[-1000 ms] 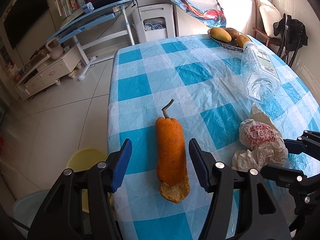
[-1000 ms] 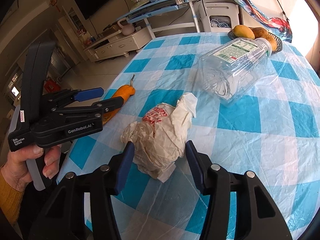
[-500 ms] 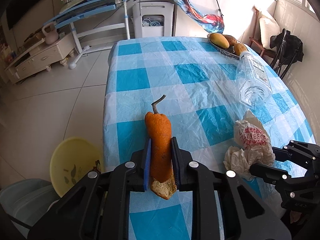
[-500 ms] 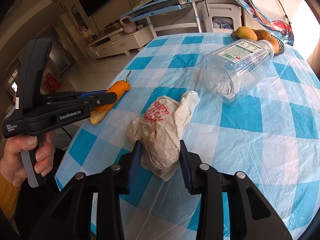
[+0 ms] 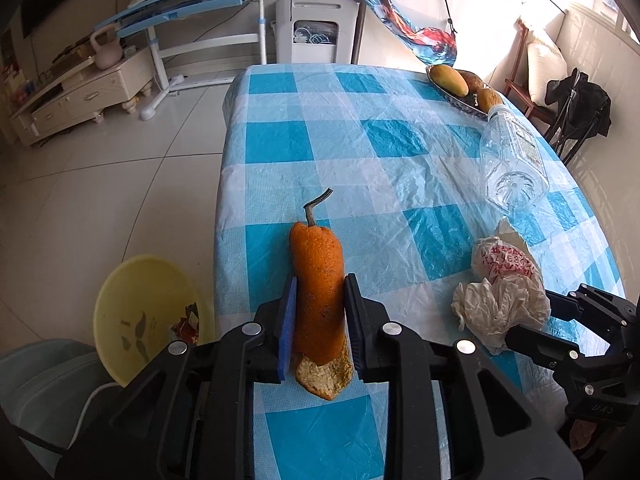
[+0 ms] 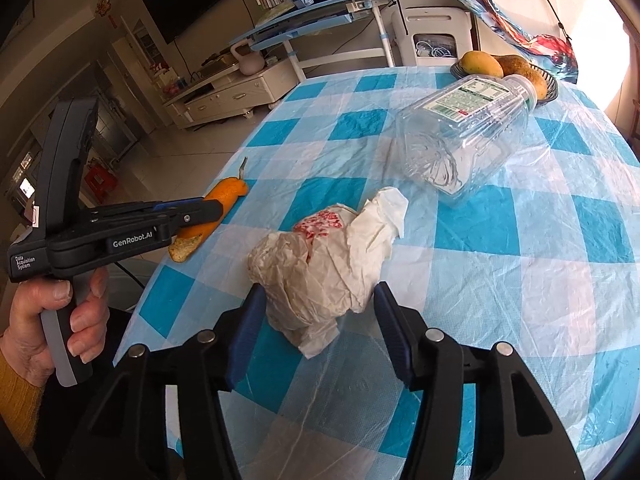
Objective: Collect trash
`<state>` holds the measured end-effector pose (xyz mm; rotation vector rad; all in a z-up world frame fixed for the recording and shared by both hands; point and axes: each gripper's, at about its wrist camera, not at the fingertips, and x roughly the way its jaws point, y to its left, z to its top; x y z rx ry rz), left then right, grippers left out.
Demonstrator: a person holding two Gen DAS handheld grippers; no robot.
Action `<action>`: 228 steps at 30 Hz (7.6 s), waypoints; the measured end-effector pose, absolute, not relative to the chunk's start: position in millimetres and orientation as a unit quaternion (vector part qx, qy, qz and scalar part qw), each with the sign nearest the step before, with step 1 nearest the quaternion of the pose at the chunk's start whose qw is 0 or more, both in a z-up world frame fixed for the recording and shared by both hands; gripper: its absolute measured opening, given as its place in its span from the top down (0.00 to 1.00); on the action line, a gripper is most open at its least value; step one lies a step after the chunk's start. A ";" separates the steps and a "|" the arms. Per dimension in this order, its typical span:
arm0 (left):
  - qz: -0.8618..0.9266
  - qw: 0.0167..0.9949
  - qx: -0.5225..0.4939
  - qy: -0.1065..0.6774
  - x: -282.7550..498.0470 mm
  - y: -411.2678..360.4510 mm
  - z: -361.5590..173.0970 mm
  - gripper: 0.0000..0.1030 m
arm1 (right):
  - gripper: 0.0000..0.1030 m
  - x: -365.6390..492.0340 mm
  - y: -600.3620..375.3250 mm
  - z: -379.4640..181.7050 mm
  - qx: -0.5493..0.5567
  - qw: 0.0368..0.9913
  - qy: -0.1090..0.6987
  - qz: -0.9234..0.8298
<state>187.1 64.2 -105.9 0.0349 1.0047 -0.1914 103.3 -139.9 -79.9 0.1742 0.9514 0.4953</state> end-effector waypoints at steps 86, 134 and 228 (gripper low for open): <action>-0.011 0.888 0.011 0.461 199.0 35.2 -95.5 0.13 | 0.36 120.1 -171.8 -72.8 0.061 0.884 0.451 0.102; -0.020 0.884 0.031 0.467 207.1 9.8 -126.7 0.06 | 0.13 117.2 -150.5 -93.9 0.012 0.886 0.457 0.081; -0.068 0.874 0.056 0.477 183.6 10.7 -123.3 0.06 | 0.06 265.6 -188.3 -87.8 0.290 0.844 0.445 -0.071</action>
